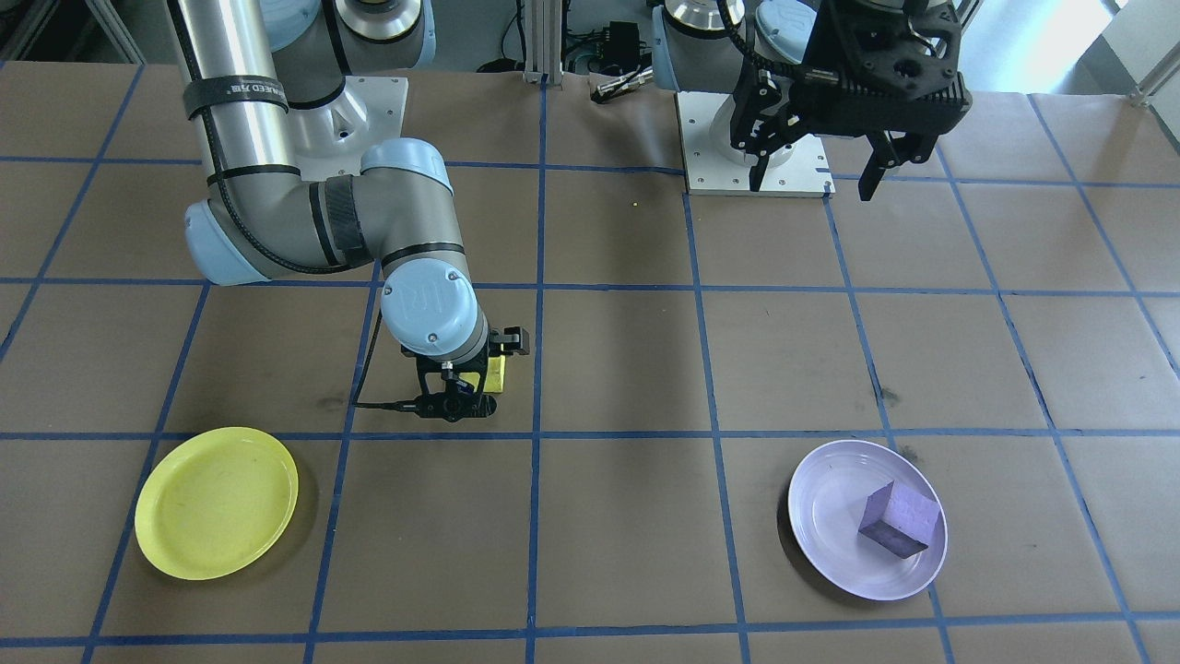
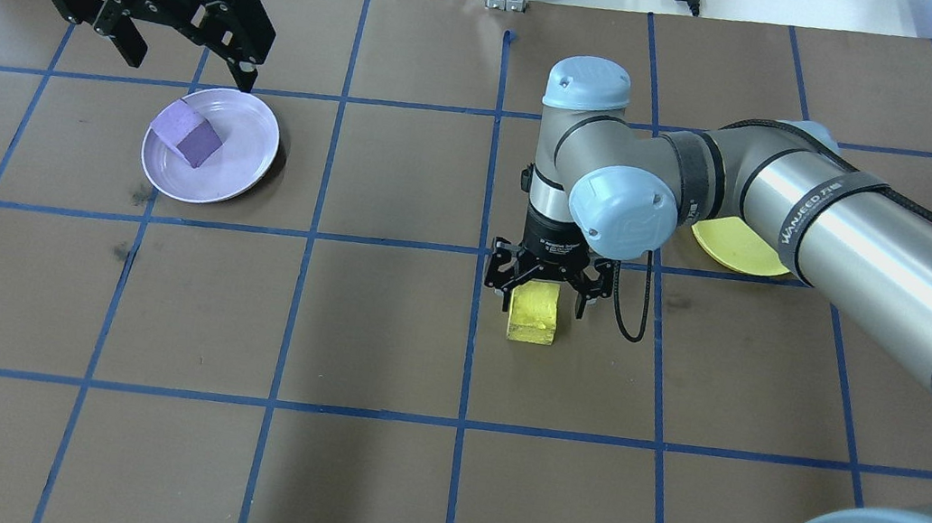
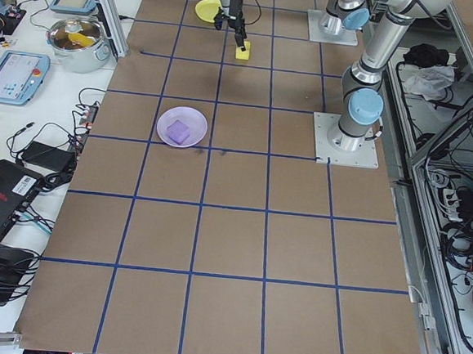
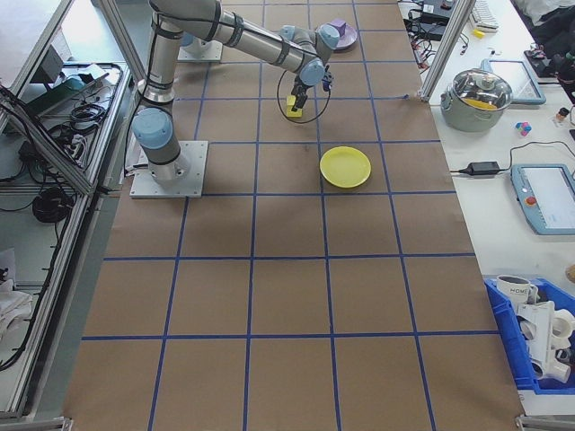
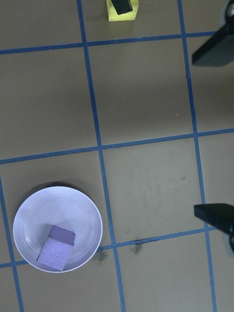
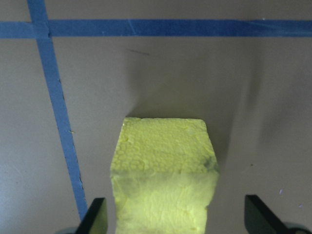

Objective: Sort blocks by color into plates

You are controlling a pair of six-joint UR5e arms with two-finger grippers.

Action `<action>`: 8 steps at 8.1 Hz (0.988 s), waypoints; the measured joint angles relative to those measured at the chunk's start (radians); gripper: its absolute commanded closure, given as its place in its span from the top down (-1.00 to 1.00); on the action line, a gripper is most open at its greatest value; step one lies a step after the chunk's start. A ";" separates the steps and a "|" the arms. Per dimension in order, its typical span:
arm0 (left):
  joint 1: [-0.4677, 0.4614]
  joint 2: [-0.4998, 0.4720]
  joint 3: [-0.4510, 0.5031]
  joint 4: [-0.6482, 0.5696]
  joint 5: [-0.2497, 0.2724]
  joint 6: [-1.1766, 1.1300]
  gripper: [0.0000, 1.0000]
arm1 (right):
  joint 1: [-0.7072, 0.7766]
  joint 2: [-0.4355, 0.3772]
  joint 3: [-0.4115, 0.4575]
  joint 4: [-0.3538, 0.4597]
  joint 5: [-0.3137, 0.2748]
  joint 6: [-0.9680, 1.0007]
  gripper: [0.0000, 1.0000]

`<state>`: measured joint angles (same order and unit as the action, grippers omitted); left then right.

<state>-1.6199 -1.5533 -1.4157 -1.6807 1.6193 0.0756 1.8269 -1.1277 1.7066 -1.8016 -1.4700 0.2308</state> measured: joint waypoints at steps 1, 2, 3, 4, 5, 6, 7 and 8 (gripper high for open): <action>0.000 -0.003 -0.017 0.000 0.000 0.000 1.00 | 0.000 0.005 0.003 -0.011 0.002 0.002 1.00; 0.001 -0.003 -0.030 0.000 0.000 0.006 1.00 | 0.000 0.010 0.003 -0.024 0.003 0.002 1.00; 0.001 -0.002 -0.039 0.001 0.000 0.009 1.00 | 0.000 0.018 0.004 -0.032 0.003 0.002 0.81; 0.000 -0.005 -0.044 0.005 -0.001 0.006 1.00 | 0.000 0.025 0.004 -0.040 0.002 0.003 -0.14; 0.000 -0.011 -0.046 0.012 -0.002 0.004 1.00 | 0.000 0.028 0.004 -0.058 0.002 0.004 -0.70; 0.000 -0.015 -0.047 0.017 -0.003 0.003 1.00 | 0.000 0.031 0.004 -0.074 0.002 0.005 -1.00; 0.000 -0.017 -0.047 0.020 -0.003 0.001 1.00 | 0.000 0.031 0.004 -0.082 0.002 0.005 -1.00; 0.000 -0.018 -0.048 0.021 -0.004 0.000 1.00 | 0.000 0.029 0.004 -0.086 0.002 0.004 -1.00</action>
<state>-1.6199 -1.5712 -1.4633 -1.6597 1.6155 0.0758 1.8270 -1.0989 1.7101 -1.8877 -1.4681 0.2350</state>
